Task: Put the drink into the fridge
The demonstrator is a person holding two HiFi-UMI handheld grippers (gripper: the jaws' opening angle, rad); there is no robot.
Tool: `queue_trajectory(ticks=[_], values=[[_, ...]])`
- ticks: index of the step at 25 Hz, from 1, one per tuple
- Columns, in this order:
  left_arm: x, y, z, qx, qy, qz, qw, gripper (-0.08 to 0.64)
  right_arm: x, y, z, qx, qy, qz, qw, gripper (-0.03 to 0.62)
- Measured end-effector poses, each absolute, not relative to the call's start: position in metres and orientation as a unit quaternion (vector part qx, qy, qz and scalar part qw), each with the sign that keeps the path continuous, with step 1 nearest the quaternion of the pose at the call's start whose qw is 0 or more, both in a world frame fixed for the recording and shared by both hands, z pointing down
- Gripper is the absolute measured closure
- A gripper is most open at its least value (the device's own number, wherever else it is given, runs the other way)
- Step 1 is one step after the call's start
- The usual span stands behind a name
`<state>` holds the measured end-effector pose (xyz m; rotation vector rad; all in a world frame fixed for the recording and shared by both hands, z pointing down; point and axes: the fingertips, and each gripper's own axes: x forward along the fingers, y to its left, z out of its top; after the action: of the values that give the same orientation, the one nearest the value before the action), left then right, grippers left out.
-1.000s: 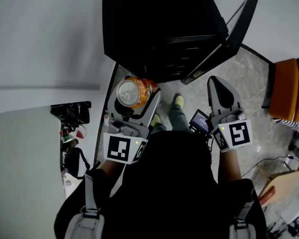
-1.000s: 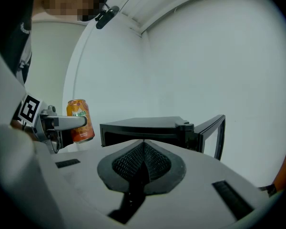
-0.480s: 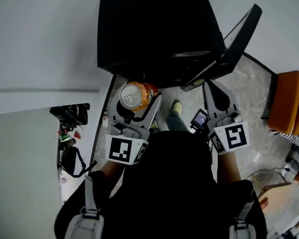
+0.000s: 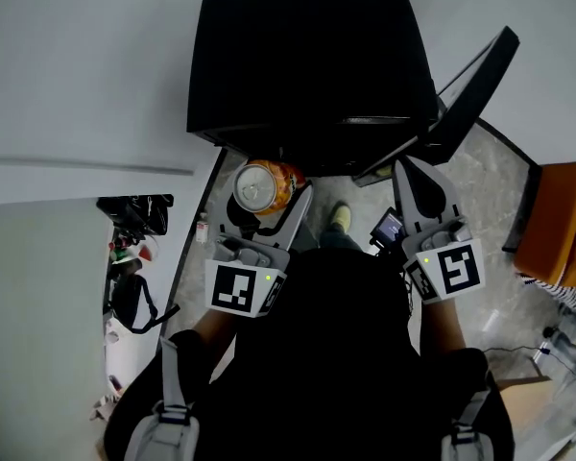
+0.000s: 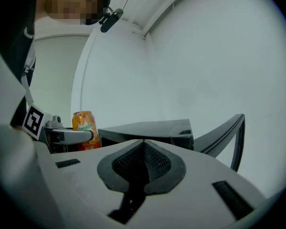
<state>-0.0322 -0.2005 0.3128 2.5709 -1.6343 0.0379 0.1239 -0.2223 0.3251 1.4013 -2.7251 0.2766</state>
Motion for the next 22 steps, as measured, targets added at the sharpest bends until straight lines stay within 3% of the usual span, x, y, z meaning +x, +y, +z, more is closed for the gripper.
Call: queue_trajectory(ticks=[22], values=[[-0.056, -0.244, 0.400, 0.836, -0.541, 0.063, 0.063, 0.224, 0.115, -0.243, 0.324, 0.467, -0.879, 0.081, 0.044, 0.580]])
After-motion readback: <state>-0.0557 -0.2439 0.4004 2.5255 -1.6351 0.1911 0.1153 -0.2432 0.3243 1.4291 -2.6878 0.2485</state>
